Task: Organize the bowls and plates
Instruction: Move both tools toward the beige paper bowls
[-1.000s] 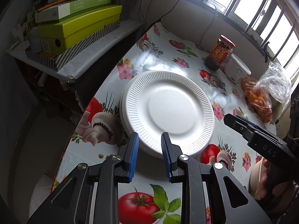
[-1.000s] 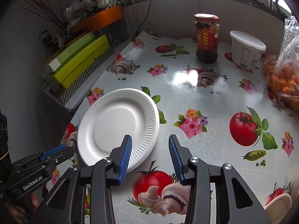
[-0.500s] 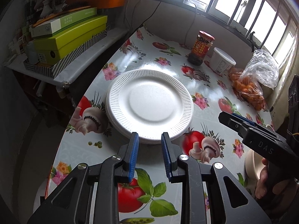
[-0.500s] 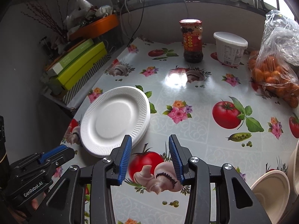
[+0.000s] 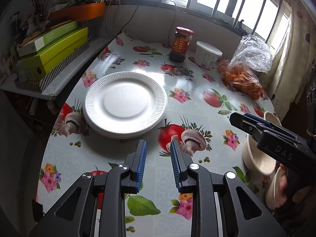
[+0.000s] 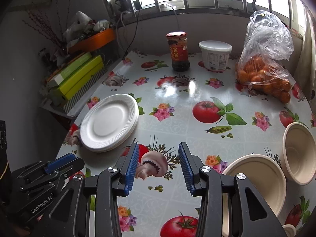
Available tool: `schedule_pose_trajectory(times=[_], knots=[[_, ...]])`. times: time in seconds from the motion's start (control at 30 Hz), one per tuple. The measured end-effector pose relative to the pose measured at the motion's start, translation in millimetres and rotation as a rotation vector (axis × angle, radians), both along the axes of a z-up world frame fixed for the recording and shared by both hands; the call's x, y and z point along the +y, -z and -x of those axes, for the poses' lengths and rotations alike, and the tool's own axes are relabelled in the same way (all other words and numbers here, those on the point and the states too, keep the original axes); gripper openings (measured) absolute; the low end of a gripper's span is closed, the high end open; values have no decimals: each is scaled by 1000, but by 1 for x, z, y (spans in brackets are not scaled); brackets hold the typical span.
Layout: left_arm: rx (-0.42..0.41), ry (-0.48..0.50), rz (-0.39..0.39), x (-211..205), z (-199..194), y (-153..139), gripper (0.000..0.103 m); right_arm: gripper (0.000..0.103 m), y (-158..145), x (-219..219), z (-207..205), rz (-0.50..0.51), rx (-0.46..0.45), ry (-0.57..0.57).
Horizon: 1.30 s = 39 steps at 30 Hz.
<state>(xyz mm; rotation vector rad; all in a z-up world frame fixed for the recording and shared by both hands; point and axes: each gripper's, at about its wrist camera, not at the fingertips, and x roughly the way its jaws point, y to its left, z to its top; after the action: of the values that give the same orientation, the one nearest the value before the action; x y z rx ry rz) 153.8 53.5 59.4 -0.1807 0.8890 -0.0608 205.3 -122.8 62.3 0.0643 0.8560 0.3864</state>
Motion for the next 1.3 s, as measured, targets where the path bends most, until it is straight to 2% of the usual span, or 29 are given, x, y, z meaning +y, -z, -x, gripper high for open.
schedule_pose_trajectory(times=[0.9,1.3], knots=[[-22,297,-2,-112,22,7,26,44,-4,-121,89,43,-77,250],[-4,427,61,-147,36,15,26,46,-4,-180,128,37,-99,400]])
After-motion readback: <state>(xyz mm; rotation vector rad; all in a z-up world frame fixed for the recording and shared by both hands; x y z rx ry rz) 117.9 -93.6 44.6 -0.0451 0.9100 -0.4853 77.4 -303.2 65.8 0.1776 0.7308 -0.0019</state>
